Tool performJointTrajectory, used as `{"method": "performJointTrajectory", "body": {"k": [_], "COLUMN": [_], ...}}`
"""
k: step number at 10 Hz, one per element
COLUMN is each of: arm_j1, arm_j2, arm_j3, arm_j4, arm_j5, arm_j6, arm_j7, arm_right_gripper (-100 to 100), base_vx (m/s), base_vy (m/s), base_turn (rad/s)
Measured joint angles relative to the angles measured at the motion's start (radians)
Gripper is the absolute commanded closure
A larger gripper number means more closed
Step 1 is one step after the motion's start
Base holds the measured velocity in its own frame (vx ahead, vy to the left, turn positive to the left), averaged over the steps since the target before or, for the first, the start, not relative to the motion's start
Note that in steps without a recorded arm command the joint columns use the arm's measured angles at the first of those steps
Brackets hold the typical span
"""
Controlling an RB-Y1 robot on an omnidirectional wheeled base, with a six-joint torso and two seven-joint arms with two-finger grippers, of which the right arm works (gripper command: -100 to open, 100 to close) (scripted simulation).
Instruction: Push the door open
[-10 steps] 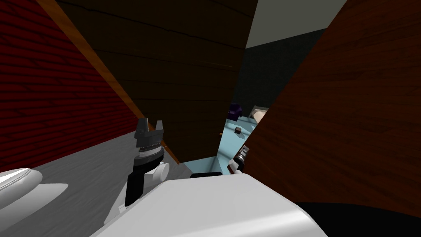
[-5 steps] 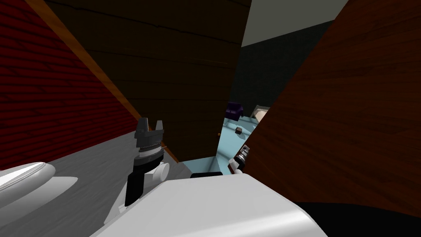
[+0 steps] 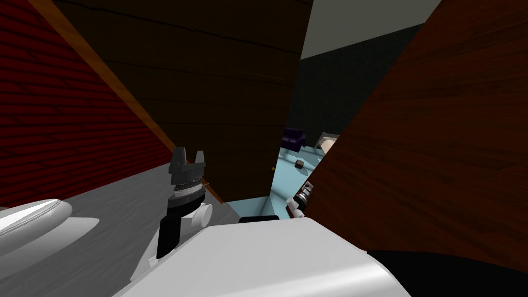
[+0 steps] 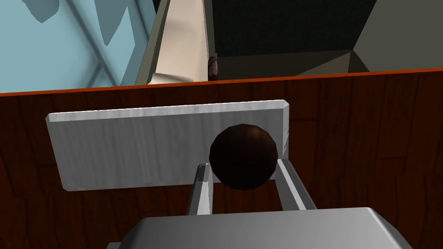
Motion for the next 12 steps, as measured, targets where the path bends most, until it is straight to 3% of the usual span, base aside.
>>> {"method": "performJointTrajectory", "body": {"k": [1,2,4,7,8,9,10,11,12], "arm_j1": [0.018,0.039,0.016,0.017,0.011,0.012,-0.002,0.0,0.001], "arm_j2": [0.009,0.012,-0.019,-0.012,-0.004,0.015,0.033,0.057,0.06], "arm_j3": [-0.002,-0.008,-0.029,-0.057,-0.071,-0.083,-0.097,-0.107,-0.108], "arm_j4": [-0.026,-0.059,-0.019,-0.056,-0.057,-0.075,-0.063,-0.071,-0.073], "arm_j5": [-0.001,-0.004,-0.03,-0.065,-0.081,-0.097,-0.114,-0.127,-0.128], "arm_j6": [0.006,0.015,-0.017,-0.017,-0.026,-0.028,-0.04,-0.045,-0.045], "arm_j7": [0.008,0.018,0.027,0.071,0.086,0.107,0.122,0.134,0.137], "arm_right_gripper": [100,-100,-100,-100,-100,-100,-100,-100,-100], "base_vx": [-0.023,-0.01,0.026,0.036,0.042,0.055,0.039,0.014,0.022], "base_vy": [-0.009,0.108,0.133,0.18,0.209,0.211,0.172,0.071,-0.066], "base_turn": [-0.101,0.079,0.039,0.078,0.052,0.07,0.061,0.003,0.104]}}
